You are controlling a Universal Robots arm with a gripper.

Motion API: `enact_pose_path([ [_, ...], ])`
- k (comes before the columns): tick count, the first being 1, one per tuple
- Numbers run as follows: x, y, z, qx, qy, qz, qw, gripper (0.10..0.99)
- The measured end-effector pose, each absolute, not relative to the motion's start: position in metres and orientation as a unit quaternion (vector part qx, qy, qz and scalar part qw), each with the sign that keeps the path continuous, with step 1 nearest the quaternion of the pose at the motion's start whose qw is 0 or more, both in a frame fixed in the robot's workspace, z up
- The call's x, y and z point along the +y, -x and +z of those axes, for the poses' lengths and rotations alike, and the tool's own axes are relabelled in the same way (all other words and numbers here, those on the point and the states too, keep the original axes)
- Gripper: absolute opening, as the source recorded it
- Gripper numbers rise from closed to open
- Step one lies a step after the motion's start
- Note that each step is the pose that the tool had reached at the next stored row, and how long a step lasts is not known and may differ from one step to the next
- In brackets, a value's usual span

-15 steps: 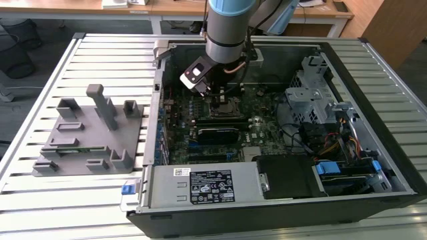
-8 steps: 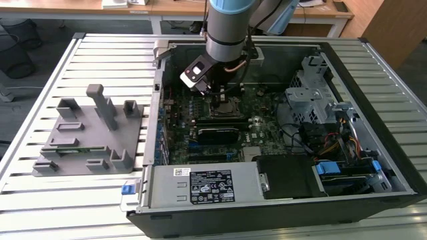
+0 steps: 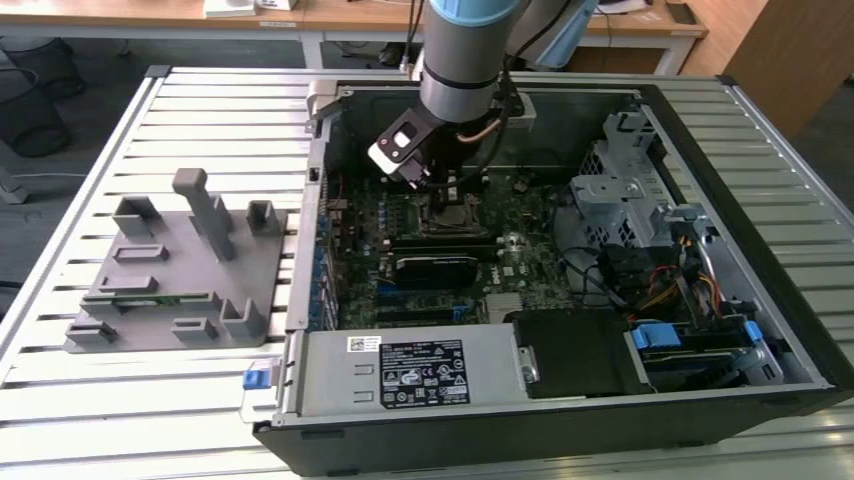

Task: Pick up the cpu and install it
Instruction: 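Close the cpu cover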

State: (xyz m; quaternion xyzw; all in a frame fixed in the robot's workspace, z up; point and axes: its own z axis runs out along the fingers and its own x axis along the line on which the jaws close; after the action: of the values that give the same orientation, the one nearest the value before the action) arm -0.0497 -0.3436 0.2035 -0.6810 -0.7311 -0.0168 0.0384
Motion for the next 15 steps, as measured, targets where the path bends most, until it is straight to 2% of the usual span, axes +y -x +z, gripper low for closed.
enact_pose_path([
  [15,-0.3436,0.0435,0.2033,-0.731,0.681,-0.017,0.038,0.106],
])
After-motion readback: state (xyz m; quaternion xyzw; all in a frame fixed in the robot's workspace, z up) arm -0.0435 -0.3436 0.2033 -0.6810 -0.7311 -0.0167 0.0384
